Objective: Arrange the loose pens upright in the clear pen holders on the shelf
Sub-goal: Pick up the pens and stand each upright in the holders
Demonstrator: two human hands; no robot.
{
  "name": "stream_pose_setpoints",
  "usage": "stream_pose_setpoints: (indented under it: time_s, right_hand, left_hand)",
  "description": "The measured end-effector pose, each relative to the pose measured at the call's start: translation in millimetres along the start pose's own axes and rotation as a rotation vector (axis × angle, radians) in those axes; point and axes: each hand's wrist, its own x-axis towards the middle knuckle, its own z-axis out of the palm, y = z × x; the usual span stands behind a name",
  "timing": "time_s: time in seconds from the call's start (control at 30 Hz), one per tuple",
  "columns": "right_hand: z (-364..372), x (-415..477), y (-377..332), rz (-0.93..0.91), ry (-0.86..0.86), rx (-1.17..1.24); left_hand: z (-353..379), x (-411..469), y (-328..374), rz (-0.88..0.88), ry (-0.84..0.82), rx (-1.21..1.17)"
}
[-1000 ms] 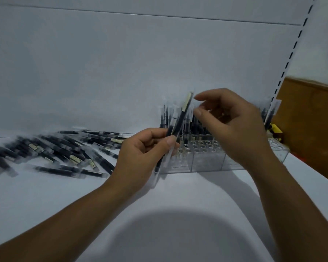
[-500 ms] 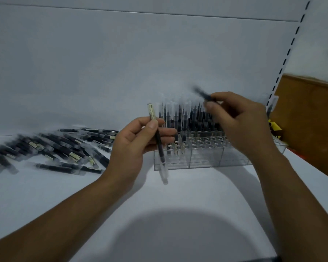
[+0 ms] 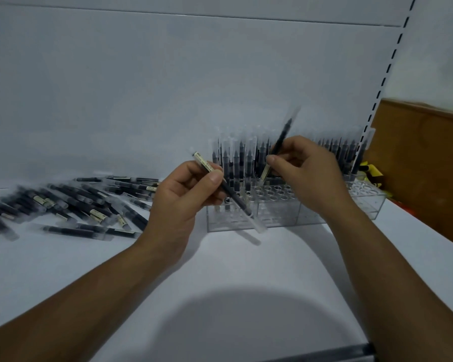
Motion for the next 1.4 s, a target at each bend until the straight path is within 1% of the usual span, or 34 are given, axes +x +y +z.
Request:
stream_pose_setpoints:
  time_s: [0.1,0.33,0.43,0.5,0.6,0.8,0.9,0.97,1.1,1.2,1.23,1.3,1.37,1.4]
  right_hand:
    - [2.1,-0.8,0.4,-0.009,-0.013,-0.052]
    - [4.1,-1.6,-0.8,-0.025,-0.020,-0.050]
    - [2.7,-2.6,-1.3,-0.035,-0.033,-0.120]
    - [2.3,-3.5,-0.8,-0.022,-0.080,-0.182]
    - [4.7,-5.0,0.3,0.032,-0.195,-0.278]
    - [6.9,-7.0,-4.5,0.084,-0.196,-0.329]
    - [11.7,-7.4,-8.8,0.053,-0.203,-0.385]
    - [11.9,-5.7,-11.3,0.048,-0.247,-0.451]
    - [4.3,-5.9,-12.6,0.099,-0.386,-0.400]
    - [0.2,-9.4,-11.6,0.117,-0.429,-0.372]
    - [-1.7,-10.6,-10.5,0.106,-0.400,-0.373]
    - [-6.3,-10.4,-9.6,0.060,-0.256,-0.286]
    - [-11.9,-10.7,-13.4,0.030,-0.110,-0.099]
    - [-14.4,-11.0,-16.0,0.029,-0.089,0.004]
  left_hand:
    - [0.9,-0.5,-1.4,-0.011,0.004,0.006]
    - [0.7,-0.3,-0.9,0.009,0.002,-0.001]
    - [-0.7,-0.1,-1.2,0.013,0.026,-0.012]
    - [-1.5,0.4,-1.4,0.014,0.034,-0.021]
    - [-1.3,1.0,-1.5,0.014,0.038,-0.031]
    - [-0.4,1.3,-2.5,0.010,0.042,-0.019]
    - [-0.2,1.5,-2.7,0.013,0.046,-0.017]
    - [-0.4,1.4,-2.2,0.021,0.045,-0.015]
    - [-0.1,0.6,-0.1,0.036,0.078,-0.017]
    - [-0.5,-1.4,1.2,0.026,0.098,-0.053]
    - [-0.4,-2.0,1.9,0.021,0.107,-0.068]
    - [0.9,-2.5,4.0,0.008,0.130,-0.114]
    - [2.2,-2.1,6.4,0.002,0.152,-0.167]
    - [2.8,-1.5,7.2,-0.001,0.160,-0.188]
